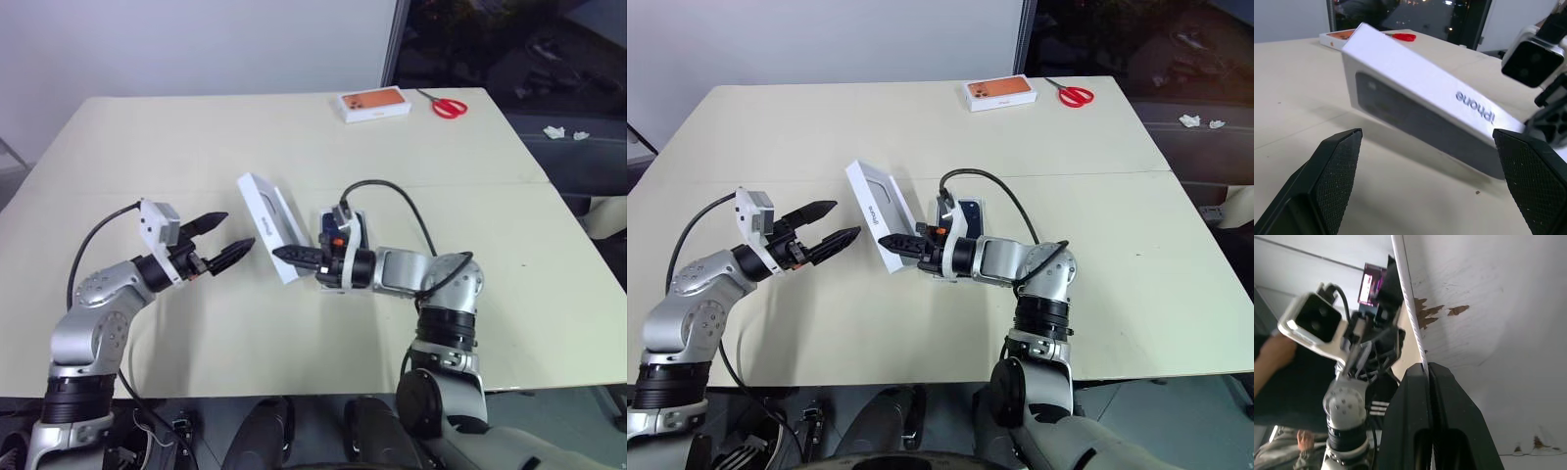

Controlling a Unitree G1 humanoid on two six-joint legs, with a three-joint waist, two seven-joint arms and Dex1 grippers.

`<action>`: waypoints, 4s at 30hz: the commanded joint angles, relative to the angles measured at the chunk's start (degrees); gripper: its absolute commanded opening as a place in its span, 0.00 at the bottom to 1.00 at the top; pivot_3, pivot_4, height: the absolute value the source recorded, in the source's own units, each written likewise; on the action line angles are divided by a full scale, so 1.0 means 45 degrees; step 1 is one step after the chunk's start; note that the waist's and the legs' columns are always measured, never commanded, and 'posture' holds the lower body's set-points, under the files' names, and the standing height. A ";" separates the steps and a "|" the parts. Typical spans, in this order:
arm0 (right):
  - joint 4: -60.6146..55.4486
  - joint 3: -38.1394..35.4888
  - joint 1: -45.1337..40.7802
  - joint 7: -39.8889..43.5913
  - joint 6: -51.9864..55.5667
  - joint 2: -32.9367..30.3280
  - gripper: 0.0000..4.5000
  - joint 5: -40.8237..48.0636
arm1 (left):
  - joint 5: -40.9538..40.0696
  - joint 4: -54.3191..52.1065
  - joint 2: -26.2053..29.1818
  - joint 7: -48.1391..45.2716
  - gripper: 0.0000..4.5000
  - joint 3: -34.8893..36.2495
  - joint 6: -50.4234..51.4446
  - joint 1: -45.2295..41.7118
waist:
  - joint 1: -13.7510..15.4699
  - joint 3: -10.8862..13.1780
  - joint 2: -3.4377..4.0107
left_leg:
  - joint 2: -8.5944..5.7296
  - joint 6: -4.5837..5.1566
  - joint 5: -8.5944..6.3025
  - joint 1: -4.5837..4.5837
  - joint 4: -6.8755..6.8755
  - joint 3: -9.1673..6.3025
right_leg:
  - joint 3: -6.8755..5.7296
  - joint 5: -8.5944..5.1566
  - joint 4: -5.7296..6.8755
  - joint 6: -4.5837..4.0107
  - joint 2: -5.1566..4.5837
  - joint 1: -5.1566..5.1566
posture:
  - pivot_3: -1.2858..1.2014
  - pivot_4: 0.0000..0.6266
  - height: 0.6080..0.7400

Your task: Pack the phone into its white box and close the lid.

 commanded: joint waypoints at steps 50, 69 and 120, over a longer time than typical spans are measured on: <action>-0.0443 0.1914 0.0197 0.0862 -0.3549 -0.5722 0.99 0.2777 | 0.1804 0.2041 -0.3314 0.1021 0.00 -0.2161 -0.0857 -0.1800 | 0.0026 0.0015 -0.0002 | 0.0019 0.0013 -0.0003 -0.0014 0.0008 0.0013 | -0.0012 -0.0001 -0.0015 0.0005 0.0025 0.0006 | 0.52 0.24 1.00; -0.0081 0.7188 0.0762 0.8485 -1.2354 -1.0428 0.70 -0.8877 | 0.1781 0.2294 -0.3201 0.0546 0.00 -0.2374 -0.0283 -0.2596 | 0.0033 0.0037 -0.0036 | 0.0045 0.0002 0.0002 -0.0016 0.0016 0.0007 | -0.0029 0.0000 -0.0035 0.0017 0.0037 0.0014 | 0.52 0.24 1.00; -0.2179 0.8223 0.2206 1.0828 -1.3389 -1.0430 0.01 -1.3424 | 0.3626 0.2244 -0.3387 0.0294 0.00 -0.4270 0.1668 -0.2844 | 0.0289 0.0045 -0.0046 | -0.0002 -0.0004 0.0003 -0.0012 0.0027 -0.0009 | -0.0027 0.0002 -0.0027 0.0015 0.0004 0.0021 | 0.52 0.24 1.00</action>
